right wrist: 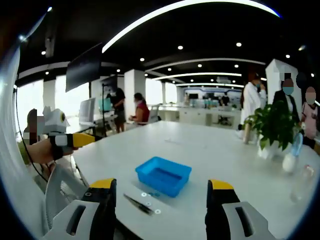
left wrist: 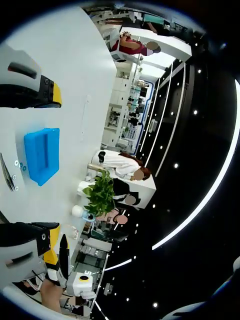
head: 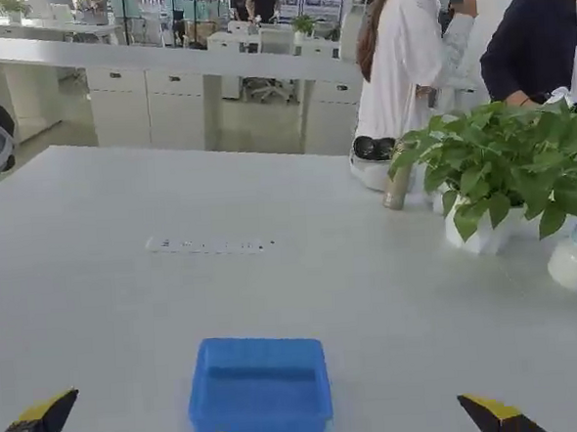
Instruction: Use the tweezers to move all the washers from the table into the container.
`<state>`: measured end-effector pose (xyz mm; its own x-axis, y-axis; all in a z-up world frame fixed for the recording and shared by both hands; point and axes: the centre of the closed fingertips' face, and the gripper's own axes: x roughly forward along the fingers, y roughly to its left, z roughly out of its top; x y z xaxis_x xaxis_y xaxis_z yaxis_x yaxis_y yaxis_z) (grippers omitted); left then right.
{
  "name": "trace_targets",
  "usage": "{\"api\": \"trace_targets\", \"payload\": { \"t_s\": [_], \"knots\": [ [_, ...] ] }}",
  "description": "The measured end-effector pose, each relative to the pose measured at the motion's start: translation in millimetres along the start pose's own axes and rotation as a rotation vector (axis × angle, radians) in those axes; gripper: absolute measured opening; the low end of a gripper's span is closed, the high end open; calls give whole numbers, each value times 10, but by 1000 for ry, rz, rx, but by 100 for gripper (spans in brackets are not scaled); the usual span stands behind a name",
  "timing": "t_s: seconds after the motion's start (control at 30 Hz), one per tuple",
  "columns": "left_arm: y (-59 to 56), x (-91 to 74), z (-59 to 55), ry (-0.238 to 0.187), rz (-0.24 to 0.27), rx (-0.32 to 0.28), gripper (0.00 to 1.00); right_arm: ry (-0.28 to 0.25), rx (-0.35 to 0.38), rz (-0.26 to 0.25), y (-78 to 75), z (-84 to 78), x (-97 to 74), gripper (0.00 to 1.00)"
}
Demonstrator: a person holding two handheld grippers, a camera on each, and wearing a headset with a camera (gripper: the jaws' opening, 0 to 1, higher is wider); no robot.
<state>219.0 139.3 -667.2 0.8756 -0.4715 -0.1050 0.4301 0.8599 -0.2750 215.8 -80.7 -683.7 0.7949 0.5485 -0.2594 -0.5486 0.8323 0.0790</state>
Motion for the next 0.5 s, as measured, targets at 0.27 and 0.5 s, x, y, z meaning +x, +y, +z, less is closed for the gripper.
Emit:
{"api": "trace_targets", "payload": {
  "t_s": [0.27,0.5],
  "knots": [
    [67,-18,-18,5,12,-4,95,6,27,-7,-30,-28,-2,63],
    [106,53,-59,26,2,-5,95,8,24,-4,-26,-3,68,61]
  ]
}}
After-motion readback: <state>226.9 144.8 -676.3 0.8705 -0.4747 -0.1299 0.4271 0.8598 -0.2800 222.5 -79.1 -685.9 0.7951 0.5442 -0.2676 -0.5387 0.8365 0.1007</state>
